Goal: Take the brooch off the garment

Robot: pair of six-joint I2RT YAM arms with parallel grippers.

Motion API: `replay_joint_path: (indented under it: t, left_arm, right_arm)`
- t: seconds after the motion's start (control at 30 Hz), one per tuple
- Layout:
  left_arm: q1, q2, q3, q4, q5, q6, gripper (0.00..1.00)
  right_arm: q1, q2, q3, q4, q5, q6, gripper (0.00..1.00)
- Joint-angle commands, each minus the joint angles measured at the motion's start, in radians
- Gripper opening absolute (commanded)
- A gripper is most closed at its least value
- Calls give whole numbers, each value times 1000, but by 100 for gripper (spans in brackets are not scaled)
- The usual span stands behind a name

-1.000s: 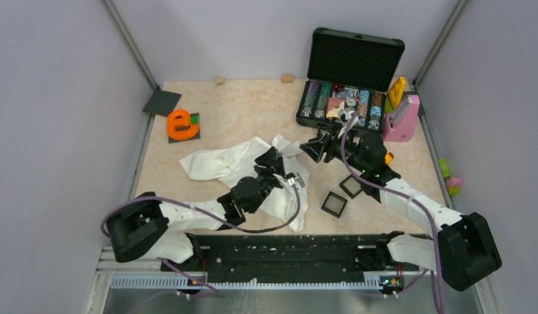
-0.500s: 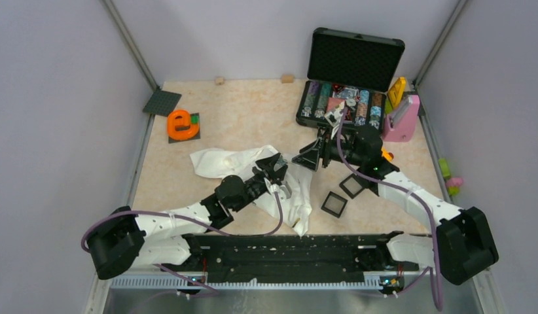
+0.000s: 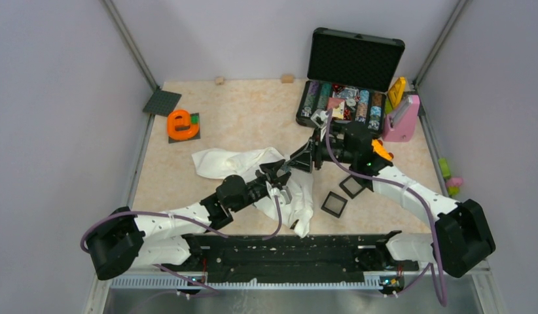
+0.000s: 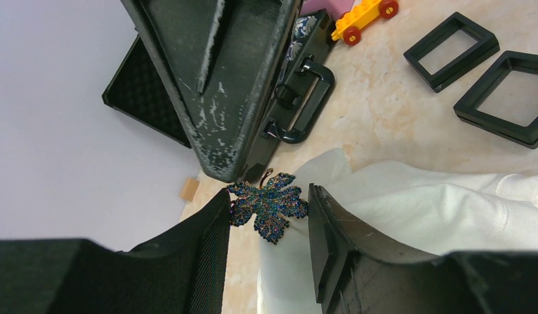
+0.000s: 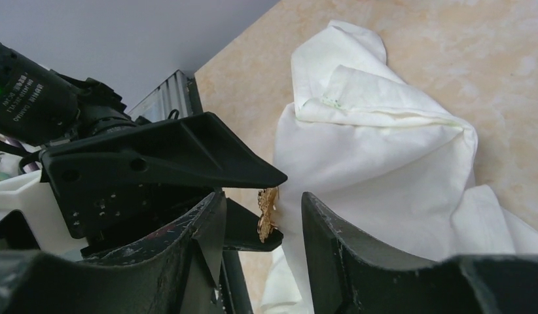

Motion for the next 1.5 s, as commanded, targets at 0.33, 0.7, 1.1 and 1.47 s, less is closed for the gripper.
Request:
replay_joint_path:
  t: [0.33,0.7,1.1,1.47]
  left_arm:
    - [2,0,33,55,16,-5,0]
    - [0,-24,40,31,-86,-201,36]
    - [0,-135,97,-162,-282,-988,98]
    - [139,-178,227,-475,-286,-1855,97]
  right_arm:
    - [61,46,44,-39,52,-65,23]
    - [66,-34,-12,-15,398,29,0]
    - [85,-52,-3,-78,762,182,0]
    - [142,-150,-180,228,678,-83,0]
